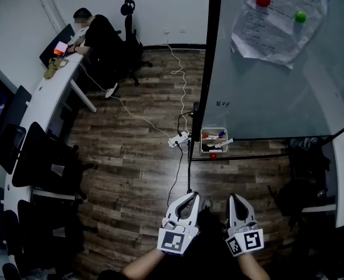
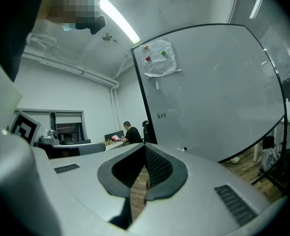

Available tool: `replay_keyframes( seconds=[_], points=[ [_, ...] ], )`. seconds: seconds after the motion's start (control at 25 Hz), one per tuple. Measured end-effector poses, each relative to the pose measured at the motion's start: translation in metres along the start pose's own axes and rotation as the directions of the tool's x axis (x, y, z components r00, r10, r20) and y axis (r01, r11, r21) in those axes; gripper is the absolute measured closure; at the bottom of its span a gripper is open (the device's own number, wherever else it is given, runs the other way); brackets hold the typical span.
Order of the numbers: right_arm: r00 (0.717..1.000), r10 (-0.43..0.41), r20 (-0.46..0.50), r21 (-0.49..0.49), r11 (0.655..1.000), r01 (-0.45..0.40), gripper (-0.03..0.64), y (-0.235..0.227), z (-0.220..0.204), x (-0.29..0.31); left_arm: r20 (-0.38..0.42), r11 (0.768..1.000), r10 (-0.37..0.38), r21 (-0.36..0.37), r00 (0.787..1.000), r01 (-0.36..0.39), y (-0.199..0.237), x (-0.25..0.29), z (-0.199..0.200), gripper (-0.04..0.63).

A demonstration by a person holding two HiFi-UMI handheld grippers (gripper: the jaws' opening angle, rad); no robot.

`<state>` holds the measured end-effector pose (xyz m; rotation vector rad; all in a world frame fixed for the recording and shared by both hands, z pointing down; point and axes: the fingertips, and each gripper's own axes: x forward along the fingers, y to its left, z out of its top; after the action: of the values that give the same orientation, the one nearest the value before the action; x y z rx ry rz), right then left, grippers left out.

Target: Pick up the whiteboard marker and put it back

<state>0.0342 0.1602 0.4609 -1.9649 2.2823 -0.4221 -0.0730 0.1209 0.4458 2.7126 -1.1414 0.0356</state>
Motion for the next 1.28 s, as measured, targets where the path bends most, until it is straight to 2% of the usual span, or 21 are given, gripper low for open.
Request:
replay_keyframes(
  seconds=[0.2, 0.64, 0.84, 0.96, 1.28],
  points=[
    [1.0, 0.008, -0.008, 0.003, 1.0, -0.008, 0.604, -0.02, 0.004, 0.018, -0.017, 1.0, 0.014, -0.016, 1.0, -0.014, 0.003, 0.025, -0.004, 0.588],
    [0.999, 0.016, -0.031, 0.01, 1.0, -0.016, 0.604, -0.056, 0.007, 0.06, -0.029, 0.999, 0.025, 0.034, 0.999, -0.024, 0.013, 0.07, -0.002, 0.588],
    [0.999, 0.031, -0.035, 0.001, 1.0, -0.031, 0.604, -0.065, 0.011, 0.075, -0.01, 0.999, 0.046, 0.017, 0.999, -0.046, 0.014, 0.086, 0.008, 0.588],
    [0.998, 0.043, -0.045, 0.002, 0.999, -0.043, 0.604, -0.069, 0.012, 0.081, -0.023, 0.998, 0.043, 0.04, 0.999, -0.042, 0.013, 0.094, 0.007, 0.588],
    [0.995, 0.077, -0.068, -0.011, 0.997, -0.078, 0.604, -0.08, 0.011, 0.095, -0.015, 0.997, 0.071, 0.011, 0.997, -0.071, 0.007, 0.113, 0.012, 0.588]
  ],
)
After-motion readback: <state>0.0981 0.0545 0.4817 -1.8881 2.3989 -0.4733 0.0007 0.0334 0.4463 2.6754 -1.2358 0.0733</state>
